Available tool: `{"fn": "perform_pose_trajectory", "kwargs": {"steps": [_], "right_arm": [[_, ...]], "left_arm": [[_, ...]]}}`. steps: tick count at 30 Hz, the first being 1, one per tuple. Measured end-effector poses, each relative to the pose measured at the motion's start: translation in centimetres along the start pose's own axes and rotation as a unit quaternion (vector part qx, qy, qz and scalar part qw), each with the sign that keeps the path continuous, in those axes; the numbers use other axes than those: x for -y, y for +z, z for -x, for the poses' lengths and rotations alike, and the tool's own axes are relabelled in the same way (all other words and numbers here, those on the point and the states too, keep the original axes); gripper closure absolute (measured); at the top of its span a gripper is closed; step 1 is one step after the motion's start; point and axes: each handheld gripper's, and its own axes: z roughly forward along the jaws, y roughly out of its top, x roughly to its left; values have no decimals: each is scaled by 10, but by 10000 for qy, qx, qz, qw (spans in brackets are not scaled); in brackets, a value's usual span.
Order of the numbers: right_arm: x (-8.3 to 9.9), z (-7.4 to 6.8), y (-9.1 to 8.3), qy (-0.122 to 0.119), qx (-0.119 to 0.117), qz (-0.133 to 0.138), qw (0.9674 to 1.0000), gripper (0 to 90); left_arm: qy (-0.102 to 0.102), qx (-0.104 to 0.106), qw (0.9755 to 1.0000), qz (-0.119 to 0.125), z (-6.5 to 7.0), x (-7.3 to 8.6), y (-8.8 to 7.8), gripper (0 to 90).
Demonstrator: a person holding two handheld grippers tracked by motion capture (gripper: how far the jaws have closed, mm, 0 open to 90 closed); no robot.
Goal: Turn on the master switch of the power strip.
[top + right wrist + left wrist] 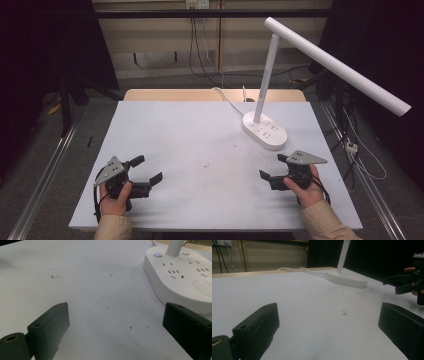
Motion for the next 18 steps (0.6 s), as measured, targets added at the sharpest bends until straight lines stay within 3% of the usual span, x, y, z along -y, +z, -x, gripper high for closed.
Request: {"fn": "perform_pose_trajectory", "kwargs": {"steps": [18], "right_arm": [[10,-4,-11,-7,-34,-8,10000,67]], "left_arm": [[-16,-9,10000,23,2,0,0,29]]}}
